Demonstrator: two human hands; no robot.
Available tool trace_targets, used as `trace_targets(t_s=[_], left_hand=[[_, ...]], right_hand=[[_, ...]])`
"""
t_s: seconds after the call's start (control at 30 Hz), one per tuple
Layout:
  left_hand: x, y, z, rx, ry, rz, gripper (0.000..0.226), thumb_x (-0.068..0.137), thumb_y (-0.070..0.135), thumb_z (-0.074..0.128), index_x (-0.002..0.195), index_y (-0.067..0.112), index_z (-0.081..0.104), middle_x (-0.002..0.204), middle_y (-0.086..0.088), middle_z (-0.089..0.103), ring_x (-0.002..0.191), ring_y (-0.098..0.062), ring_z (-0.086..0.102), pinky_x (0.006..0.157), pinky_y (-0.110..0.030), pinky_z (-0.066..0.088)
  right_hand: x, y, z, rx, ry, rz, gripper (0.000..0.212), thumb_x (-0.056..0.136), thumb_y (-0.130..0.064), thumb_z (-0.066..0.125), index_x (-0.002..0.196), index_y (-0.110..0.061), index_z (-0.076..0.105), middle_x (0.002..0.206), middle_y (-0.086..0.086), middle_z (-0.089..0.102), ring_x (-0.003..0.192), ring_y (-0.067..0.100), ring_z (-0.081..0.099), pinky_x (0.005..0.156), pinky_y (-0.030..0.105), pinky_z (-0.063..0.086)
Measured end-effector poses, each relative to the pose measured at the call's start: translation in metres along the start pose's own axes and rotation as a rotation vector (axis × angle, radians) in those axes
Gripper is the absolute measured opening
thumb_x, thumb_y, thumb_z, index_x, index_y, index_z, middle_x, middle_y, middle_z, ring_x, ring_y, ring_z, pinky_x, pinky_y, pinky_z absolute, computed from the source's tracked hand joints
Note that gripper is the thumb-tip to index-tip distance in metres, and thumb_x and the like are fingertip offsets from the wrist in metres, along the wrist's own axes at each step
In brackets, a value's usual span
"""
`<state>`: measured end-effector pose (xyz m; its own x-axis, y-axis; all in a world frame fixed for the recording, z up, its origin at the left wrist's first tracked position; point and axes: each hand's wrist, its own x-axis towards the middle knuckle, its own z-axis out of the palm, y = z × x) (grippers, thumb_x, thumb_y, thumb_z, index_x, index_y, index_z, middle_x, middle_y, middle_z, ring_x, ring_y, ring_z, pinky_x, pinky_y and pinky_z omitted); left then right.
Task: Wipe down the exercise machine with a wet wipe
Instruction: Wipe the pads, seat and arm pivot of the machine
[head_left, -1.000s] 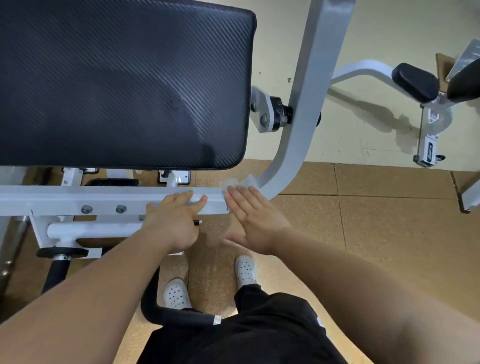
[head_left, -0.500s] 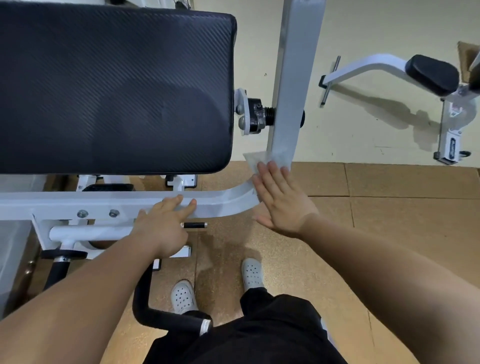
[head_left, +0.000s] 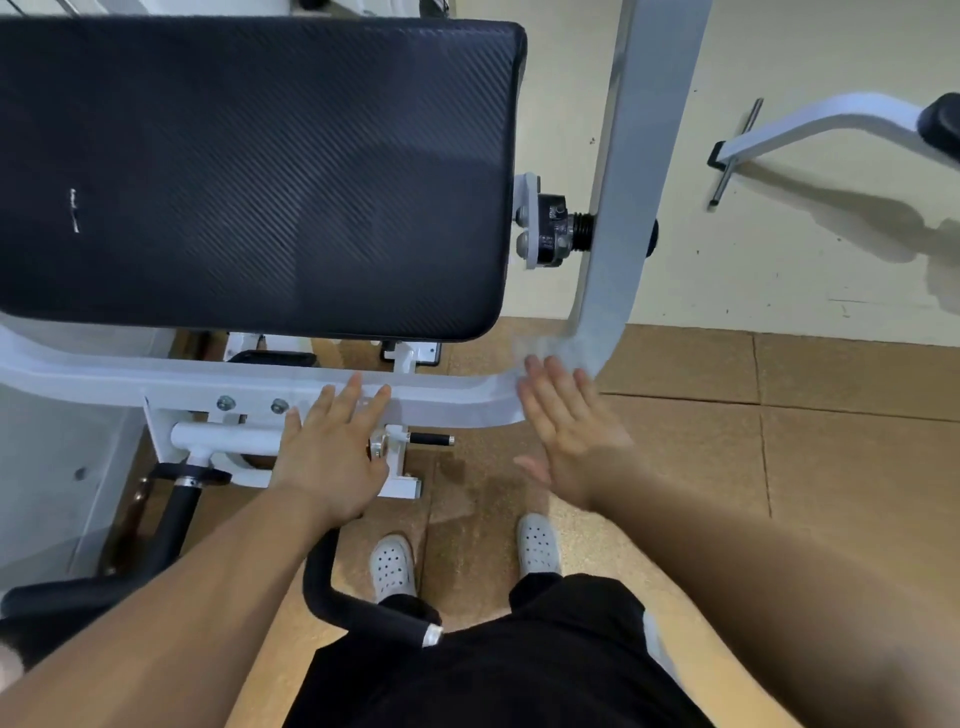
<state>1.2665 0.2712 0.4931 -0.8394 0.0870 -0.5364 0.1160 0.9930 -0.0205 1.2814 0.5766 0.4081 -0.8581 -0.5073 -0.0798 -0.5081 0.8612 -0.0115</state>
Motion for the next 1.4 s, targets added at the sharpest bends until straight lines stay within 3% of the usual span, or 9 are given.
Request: trace_targets(t_s=[0.3, 0.4, 0.5, 0.6, 0.83, 1.0, 1.2, 1.27, 1.4], left_hand=[[0.031, -0.090, 0.000, 0.103, -0.019, 0.089, 0.085, 0.096, 0.050, 0.047, 0.161, 0.036, -0.006, 0.171, -0.003, -0.011, 0.156, -0.034, -0.003, 0.124, -0.057, 0.006], [0.039, -0.120, 0.005, 0.097, -0.051, 0.194, 0.089, 0.096, 0.047, 0.048, 0.160, 0.037, -0.013, 0.171, -0.001, -0.009, 0.157, -0.031, -0.003, 0.125, -0.058, 0.009], [0.040, -0.141, 0.008, 0.078, -0.093, 0.295, 0.091, 0.098, 0.047, 0.049, 0.158, 0.038, -0.019, 0.169, 0.004, -0.018, 0.157, -0.028, -0.009, 0.125, -0.056, 0.011], [0.040, -0.148, 0.004, 0.010, -0.129, 0.333, 0.094, 0.096, 0.043, 0.052, 0.158, 0.040, -0.018, 0.168, 0.006, -0.022, 0.156, -0.025, -0.014, 0.124, -0.056, 0.013], [0.049, -0.152, 0.004, -0.056, -0.173, 0.346, 0.097, 0.094, 0.036, 0.056, 0.157, 0.045, -0.017, 0.168, 0.010, -0.021, 0.156, -0.021, -0.015, 0.124, -0.056, 0.013], [0.048, -0.146, 0.000, 0.000, -0.182, 0.319, 0.093, 0.097, 0.041, 0.053, 0.157, 0.044, -0.018, 0.168, 0.009, -0.021, 0.156, -0.022, -0.014, 0.124, -0.055, 0.015], [0.049, -0.141, -0.016, 0.064, -0.248, 0.285, 0.090, 0.099, 0.036, 0.052, 0.157, 0.047, -0.016, 0.168, 0.010, -0.019, 0.157, -0.019, -0.010, 0.123, -0.058, 0.010], [0.048, -0.137, -0.021, 0.049, -0.269, 0.256, 0.087, 0.099, 0.035, 0.051, 0.157, 0.047, -0.013, 0.168, 0.011, -0.017, 0.157, -0.019, -0.010, 0.123, -0.058, 0.010], [0.044, -0.127, -0.023, 0.026, -0.279, 0.203, 0.089, 0.098, 0.034, 0.054, 0.159, 0.044, -0.010, 0.169, 0.009, -0.015, 0.157, -0.020, -0.009, 0.124, -0.057, 0.016]], right_hand=[[0.061, -0.158, 0.012, 0.192, -0.155, 0.044, 0.091, 0.103, -0.066, 0.026, 0.163, -0.008, -0.010, 0.169, 0.012, -0.022, 0.156, 0.026, -0.024, 0.127, 0.049, -0.008], [0.063, -0.154, 0.005, 0.115, -0.162, 0.083, 0.084, 0.103, -0.063, 0.020, 0.164, -0.011, -0.004, 0.172, 0.009, -0.013, 0.158, 0.025, -0.015, 0.129, 0.051, -0.002], [0.056, -0.132, -0.009, 0.046, -0.201, 0.364, 0.088, 0.102, -0.067, 0.015, 0.163, -0.006, -0.001, 0.171, 0.015, -0.010, 0.158, 0.028, -0.016, 0.127, 0.049, -0.008], [0.055, -0.114, -0.031, -0.004, -0.289, 0.561, 0.098, 0.097, -0.075, 0.007, 0.163, -0.002, 0.013, 0.171, 0.019, 0.011, 0.159, 0.033, -0.001, 0.128, 0.050, -0.007], [0.124, -0.172, -0.049, 0.326, -0.301, 0.462, 0.121, 0.076, -0.089, -0.018, 0.165, -0.011, 0.009, 0.172, 0.013, 0.008, 0.159, 0.028, 0.001, 0.128, 0.048, -0.005], [0.119, -0.169, -0.040, 0.320, -0.279, 0.255, 0.096, 0.095, -0.080, 0.010, 0.165, -0.015, 0.001, 0.173, 0.010, 0.003, 0.159, 0.024, -0.004, 0.128, 0.043, -0.007], [0.070, -0.108, -0.044, 0.023, -0.260, 0.540, 0.102, 0.095, -0.082, 0.002, 0.157, -0.005, 0.031, 0.162, 0.020, 0.034, 0.154, 0.036, 0.020, 0.128, 0.051, 0.003], [0.079, -0.122, -0.042, 0.119, -0.242, 0.561, 0.104, 0.094, -0.082, 0.003, 0.158, -0.004, 0.029, 0.163, 0.022, 0.030, 0.155, 0.038, 0.017, 0.128, 0.052, 0.001], [0.107, -0.175, -0.031, 0.306, -0.229, 0.441, 0.101, 0.093, -0.081, 0.005, 0.164, -0.009, -0.007, 0.171, 0.021, -0.008, 0.157, 0.036, -0.017, 0.126, 0.052, -0.011]])
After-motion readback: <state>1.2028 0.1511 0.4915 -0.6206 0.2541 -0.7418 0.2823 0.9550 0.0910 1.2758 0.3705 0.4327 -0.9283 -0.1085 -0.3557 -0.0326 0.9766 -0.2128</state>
